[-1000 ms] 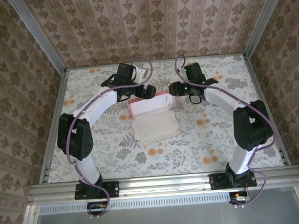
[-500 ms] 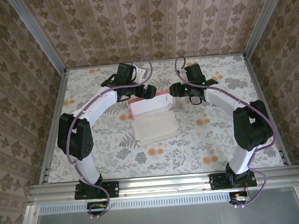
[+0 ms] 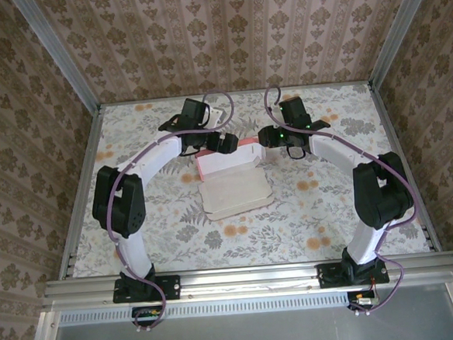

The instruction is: Fold the paper box

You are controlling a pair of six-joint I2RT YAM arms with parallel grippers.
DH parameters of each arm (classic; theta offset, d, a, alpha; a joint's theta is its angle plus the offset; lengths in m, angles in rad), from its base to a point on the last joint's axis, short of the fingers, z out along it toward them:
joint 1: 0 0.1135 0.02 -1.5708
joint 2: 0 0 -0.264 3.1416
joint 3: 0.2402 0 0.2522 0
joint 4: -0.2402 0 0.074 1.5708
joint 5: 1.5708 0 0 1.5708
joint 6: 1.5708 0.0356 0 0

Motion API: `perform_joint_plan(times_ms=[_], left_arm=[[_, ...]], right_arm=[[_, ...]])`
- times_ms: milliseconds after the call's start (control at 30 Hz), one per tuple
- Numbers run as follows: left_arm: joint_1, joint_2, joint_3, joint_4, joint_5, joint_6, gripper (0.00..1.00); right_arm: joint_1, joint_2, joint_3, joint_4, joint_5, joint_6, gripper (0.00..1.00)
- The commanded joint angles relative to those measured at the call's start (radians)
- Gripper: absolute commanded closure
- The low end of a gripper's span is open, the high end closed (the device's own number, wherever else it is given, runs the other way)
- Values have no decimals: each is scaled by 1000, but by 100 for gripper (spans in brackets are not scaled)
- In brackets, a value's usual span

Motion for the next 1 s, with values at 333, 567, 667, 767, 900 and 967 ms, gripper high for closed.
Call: perform_joint_plan(times_ms=[333,567,667,767,900,967], left_arm=[[-8,15,28,-22,17,-11,0],[-10,5,16,-19,19,-11,0],[-10,-3,3,-14,19,-11,0],[-12,-8,-8,-8,19,-12,0],[-12,-11,-20,2,20,-22,0],[-12,-12,-26,11,23,-29,0]], right_arm=[[33,14,13,-41,51,-46,76],[39,16,16,-57,91,-64,78],[43,20,23,-69,107,-73,78],[46,20,31,-79,116,-84,82],[64,6,33,-92,123,-97,89],[79,-2,31,-101,133,-106,91]])
